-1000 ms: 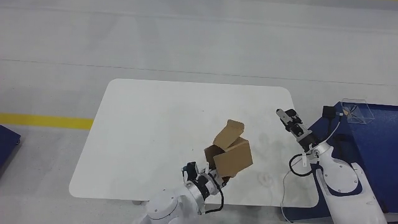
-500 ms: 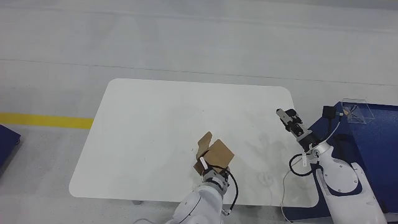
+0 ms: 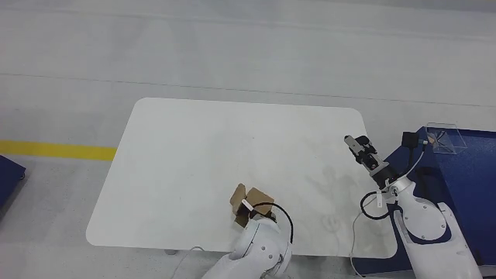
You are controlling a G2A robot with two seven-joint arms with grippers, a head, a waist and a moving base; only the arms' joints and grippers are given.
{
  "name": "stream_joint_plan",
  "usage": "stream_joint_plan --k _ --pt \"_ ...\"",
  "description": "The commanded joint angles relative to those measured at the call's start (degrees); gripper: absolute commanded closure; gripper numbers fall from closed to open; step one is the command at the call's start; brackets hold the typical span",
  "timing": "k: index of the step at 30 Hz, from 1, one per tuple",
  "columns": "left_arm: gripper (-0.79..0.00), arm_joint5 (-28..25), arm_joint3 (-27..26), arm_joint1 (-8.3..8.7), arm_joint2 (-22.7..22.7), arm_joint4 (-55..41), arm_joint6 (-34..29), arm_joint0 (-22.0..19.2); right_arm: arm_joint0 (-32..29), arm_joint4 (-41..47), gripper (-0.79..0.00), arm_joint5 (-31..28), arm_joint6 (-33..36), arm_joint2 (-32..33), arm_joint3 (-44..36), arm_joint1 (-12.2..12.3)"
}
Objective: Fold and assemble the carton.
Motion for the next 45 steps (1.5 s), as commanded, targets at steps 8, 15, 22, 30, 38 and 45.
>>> stream_joint_plan --k 8,15,22,30,38,45 --pt "-0.56 -0.9 7.2 -2.44 -1.1 -3.8 -1.3 -3.3 0.0 0.0 -0.785 0.0 0.0 0.0 0.0 0.0" --pt "-0.785 -1.3 5.6 -3.17 -0.5 -0.2 -6.7 -1.5 0.0 0.0 -0.785 0.0 0.0 0.0 0.0 0.0" --pt "-0.785 4.1 -5.2 -2.26 0.7 7.7 -11.1 5.0 0.0 0.0 -0.785 0.0 0.0 0.0 0.0 0.0" --pt "-0.785 20.5 -19.4 1.66 -2.9 17.9 -21.3 14.8 0.0 0.0 -0.785 0.0 0.0 0.0 0.0 0.0" --pt "-0.785 24.6 -21.0 2.38 -3.7 17.2 -25.0 16.0 0.0 0.0 -0.785 0.0 0.0 0.0 0.0 0.0" --pt "-0.785 24.6 -21.0 2.38 -3.7 17.2 -25.0 16.0 0.0 0.0 -0.785 0.0 0.0 0.0 0.0 0.0"
